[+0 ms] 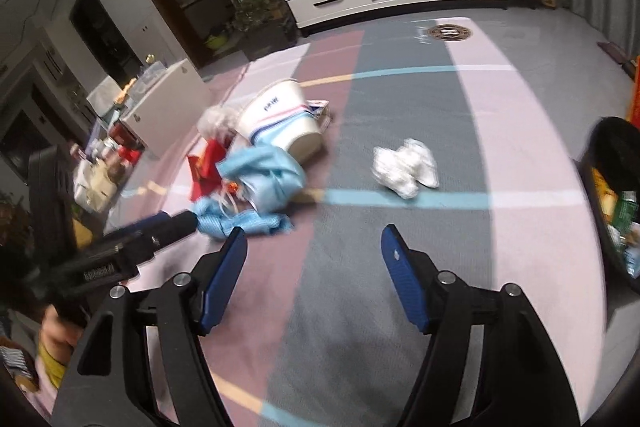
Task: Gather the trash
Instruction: 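Grasp the blue cloth with the left tool while the right tool grasps the blue face mask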
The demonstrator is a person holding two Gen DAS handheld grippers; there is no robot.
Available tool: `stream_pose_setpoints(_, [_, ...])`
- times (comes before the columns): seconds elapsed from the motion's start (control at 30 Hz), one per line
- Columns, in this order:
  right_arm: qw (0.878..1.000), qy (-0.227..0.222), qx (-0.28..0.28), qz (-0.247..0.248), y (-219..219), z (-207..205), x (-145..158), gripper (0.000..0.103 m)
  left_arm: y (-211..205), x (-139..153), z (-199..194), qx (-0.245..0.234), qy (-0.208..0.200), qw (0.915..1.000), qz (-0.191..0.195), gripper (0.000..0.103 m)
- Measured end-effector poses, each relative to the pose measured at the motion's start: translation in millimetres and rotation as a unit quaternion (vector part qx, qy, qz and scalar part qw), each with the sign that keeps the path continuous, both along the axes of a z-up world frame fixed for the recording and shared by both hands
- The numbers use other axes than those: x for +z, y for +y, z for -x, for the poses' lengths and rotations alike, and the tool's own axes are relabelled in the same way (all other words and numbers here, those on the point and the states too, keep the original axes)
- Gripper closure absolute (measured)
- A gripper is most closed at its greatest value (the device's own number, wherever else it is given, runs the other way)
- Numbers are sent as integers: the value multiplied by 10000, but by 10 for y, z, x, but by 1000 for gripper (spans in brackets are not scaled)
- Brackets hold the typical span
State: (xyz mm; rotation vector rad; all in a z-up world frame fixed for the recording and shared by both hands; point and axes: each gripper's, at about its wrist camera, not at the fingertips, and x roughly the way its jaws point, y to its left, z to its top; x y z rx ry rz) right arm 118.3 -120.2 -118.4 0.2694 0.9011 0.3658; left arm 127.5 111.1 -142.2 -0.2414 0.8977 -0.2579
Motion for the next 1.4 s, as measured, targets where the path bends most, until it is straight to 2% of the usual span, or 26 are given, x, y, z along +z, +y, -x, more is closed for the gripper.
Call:
stream_pose_setpoints(0.07, [9999,-6,106,-94,102,-121,-15,34,2,7,-26,2,12,10000,-78,3])
stream_pose_setpoints(0.17, [9996,-43,199,-203,247,-300,-57,34,-44,45,-32,-252,-100,9996,-87,3])
stream_pose_setpoints(0.27, [9993,69,149,-322,337,-463,-146,34,-41,-94,-82,-272,107,9995,-118,5])
stream_pose_setpoints(0.3, [9992,117,142,-362,367,-505,-181,34,-16,-159,-108,-203,218,9995,-96,7])
stream_pose_setpoints(0.37, [9989,203,132,-403,422,-578,-255,34,38,-251,-171,-136,367,9992,40,24])
stream_pose_setpoints(0.47, [9983,284,164,-477,483,-656,-314,34,79,-310,-240,-36,417,9991,23,31])
stream_pose_setpoints(0.53, [9976,336,194,-570,498,-698,-339,40,88,-323,-269,-15,404,9992,62,35])
stream_pose_setpoints(0.57, [9973,362,211,-596,512,-714,-353,47,91,-328,-274,-27,408,9991,86,38])
stream_pose_setpoints(0.6, [9972,400,235,-585,534,-731,-373,60,82,-332,-282,-47,416,9991,114,40])
stream_pose_setpoints(0.63, [9972,445,256,-549,544,-744,-392,66,72,-329,-276,-54,422,9990,124,42])
stream_pose_setpoints(0.7, [9971,512,287,-479,570,-757,-434,86,54,-325,-273,-104,439,9989,122,47])
stream_pose_setpoints(0.8, [9975,475,261,-446,576,-707,-443,93,58,-316,-243,-161,409,9990,117,61])
stream_pose_setpoints(0.9, [9979,362,110,-531,478,-606,-380,94,111,-333,-229,-184,472,9978,422,63])
stream_pose_setpoints(1.1, [9975,-19,-124,-693,244,-336,-149,94,177,-305,-189,-116,424,9969,647,69])
stream_pose_setpoints(1.2, [9940,-184,-499,-952,-52,-214,-29,94,179,-252,-130,-125,312,9971,677,71])
stream_pose_setpoints(1.4, [9921,-251,-793,-940,-345,-41,79,94,120,-98,-19,-195,84,9977,646,72])
